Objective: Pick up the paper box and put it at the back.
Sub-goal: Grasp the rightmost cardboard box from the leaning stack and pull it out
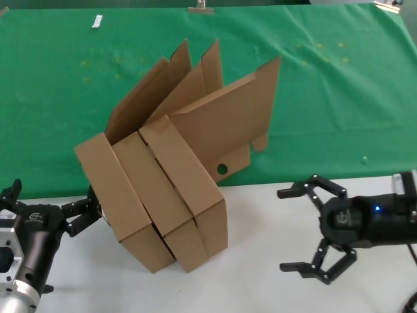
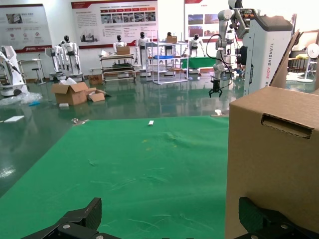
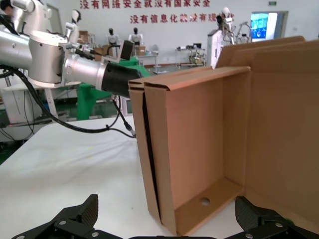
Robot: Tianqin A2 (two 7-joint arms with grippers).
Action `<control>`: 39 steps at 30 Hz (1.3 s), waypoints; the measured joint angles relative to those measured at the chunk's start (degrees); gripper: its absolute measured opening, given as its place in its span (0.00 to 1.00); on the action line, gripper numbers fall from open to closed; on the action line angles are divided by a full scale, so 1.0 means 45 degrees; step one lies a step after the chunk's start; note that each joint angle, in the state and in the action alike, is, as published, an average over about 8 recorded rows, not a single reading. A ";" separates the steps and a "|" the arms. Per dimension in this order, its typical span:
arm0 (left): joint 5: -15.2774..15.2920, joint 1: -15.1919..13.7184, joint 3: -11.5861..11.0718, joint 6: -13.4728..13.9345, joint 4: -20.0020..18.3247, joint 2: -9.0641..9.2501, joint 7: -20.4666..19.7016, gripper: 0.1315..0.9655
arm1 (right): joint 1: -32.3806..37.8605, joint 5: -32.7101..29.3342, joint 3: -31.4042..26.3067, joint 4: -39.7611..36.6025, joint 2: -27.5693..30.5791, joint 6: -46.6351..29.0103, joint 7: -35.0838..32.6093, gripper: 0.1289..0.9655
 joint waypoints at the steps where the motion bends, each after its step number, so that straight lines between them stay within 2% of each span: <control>1: 0.0000 0.0000 0.0000 0.0000 0.0000 0.0000 0.0000 0.99 | 0.0010 0.0080 -0.0070 -0.0047 -0.0096 -0.0001 -0.0063 1.00; 15: 0.0002 0.0000 0.0000 0.0000 0.0000 0.0000 0.0000 1.00 | -0.0220 0.0184 -0.0280 0.0607 -0.1026 -0.0003 -0.0148 0.97; 24: 0.0001 0.0000 0.0000 0.0000 0.0000 0.0000 0.0000 1.00 | -0.0395 -0.0011 -0.0283 0.0622 -0.1270 -0.0003 -0.0234 0.86; 32: 0.0001 0.0000 0.0000 0.0000 0.0000 0.0000 -0.0001 1.00 | -0.0381 -0.0136 -0.0283 0.0436 -0.1355 -0.0003 -0.0356 0.67; 36: 0.0001 0.0000 0.0000 0.0000 0.0000 0.0000 -0.0001 1.00 | -0.0366 -0.0150 -0.0283 0.0323 -0.1410 -0.0003 -0.0432 0.67; 39: 0.0001 0.0000 0.0000 0.0000 0.0000 0.0000 -0.0001 1.00 | -0.0356 -0.0122 -0.0283 0.0221 -0.1453 -0.0003 -0.0478 0.57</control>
